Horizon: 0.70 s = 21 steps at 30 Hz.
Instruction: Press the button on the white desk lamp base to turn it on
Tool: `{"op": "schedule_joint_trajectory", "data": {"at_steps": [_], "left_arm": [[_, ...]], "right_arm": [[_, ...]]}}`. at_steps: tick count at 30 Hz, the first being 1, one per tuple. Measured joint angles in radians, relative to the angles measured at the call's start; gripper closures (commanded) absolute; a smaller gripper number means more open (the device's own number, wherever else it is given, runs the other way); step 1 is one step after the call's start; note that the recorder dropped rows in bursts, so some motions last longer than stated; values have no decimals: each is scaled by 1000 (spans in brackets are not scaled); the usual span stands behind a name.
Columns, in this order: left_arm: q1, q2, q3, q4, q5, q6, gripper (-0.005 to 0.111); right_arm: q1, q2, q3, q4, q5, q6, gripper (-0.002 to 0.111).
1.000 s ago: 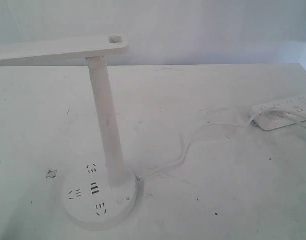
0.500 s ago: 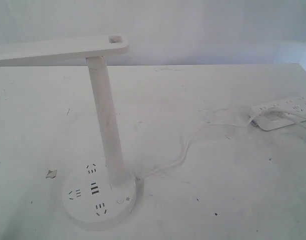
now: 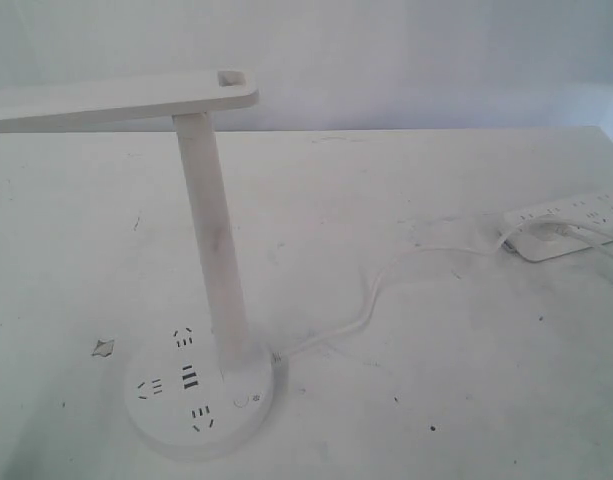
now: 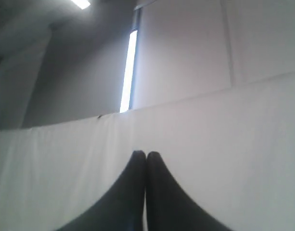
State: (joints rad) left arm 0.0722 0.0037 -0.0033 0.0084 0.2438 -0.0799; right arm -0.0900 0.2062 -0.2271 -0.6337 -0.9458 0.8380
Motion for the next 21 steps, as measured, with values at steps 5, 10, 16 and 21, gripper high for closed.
{"op": "schedule_joint_trajectory", "data": {"at_steps": [5, 10, 16, 21], "left_arm": [[0, 0, 0, 0, 0, 0, 107], [0, 0, 0, 0, 0, 0, 107], [0, 0, 0, 0, 0, 0, 107], [0, 0, 0, 0, 0, 0, 107]], "right_arm": [[0, 249, -68, -293, -162, 110, 108], [0, 494, -71, -497, -235, 198, 108], [59, 759, -71, -616, -261, 255, 108], [384, 1012, -72, -644, -108, 98, 108]]}}
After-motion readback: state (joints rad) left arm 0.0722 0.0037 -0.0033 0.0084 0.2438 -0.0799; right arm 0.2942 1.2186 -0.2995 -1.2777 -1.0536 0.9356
